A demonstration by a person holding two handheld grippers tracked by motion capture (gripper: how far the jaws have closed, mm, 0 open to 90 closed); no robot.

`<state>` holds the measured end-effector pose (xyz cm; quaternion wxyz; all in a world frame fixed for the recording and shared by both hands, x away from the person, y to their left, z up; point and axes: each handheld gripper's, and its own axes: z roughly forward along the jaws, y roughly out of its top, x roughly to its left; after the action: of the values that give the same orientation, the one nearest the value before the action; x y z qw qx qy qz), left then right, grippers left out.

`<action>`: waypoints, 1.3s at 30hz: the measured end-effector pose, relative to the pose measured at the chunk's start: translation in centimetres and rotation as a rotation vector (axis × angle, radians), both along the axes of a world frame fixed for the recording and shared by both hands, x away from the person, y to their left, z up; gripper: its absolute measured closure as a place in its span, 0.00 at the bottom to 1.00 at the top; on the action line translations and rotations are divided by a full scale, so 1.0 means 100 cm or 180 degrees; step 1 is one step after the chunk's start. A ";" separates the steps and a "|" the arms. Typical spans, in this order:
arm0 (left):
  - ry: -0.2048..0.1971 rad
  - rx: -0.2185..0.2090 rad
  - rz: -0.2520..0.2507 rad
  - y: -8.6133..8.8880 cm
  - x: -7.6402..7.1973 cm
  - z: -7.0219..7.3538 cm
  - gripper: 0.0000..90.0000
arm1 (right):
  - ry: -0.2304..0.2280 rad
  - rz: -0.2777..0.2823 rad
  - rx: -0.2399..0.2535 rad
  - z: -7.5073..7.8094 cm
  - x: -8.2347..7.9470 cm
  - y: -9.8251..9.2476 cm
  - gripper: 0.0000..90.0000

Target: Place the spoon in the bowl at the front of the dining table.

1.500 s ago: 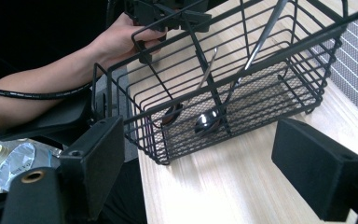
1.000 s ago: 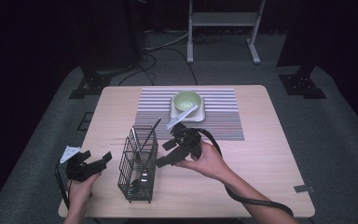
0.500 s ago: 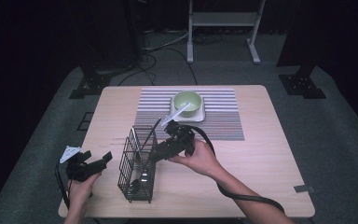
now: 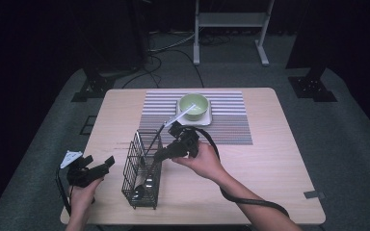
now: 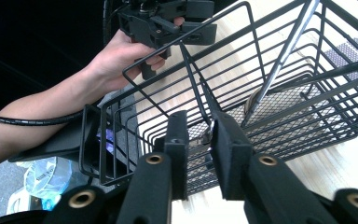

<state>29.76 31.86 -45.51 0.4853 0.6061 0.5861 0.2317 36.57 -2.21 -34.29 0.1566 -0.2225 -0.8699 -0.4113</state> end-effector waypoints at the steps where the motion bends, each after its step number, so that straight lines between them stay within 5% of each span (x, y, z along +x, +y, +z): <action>1: -0.0004 0.0001 0.0001 0.000 0.000 0.000 0.01 | 0.0020 0.0008 0.0000 0.000 0.000 0.000 0.87; 9: 0.0002 0.0002 -0.0006 -0.001 0.000 0.000 0.01 | -0.0031 -0.0015 0.0016 0.001 -0.001 -0.002 0.98; 39: 0.0004 0.0011 0.0004 0.000 0.000 -0.001 0.01 | 0.0061 -0.0284 0.0385 0.029 0.009 -0.026 0.98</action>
<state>29.79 31.86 -45.57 0.4836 0.6067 0.5864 0.2327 37.48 -4.81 -31.43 0.1596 -0.2552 -0.8312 -0.4675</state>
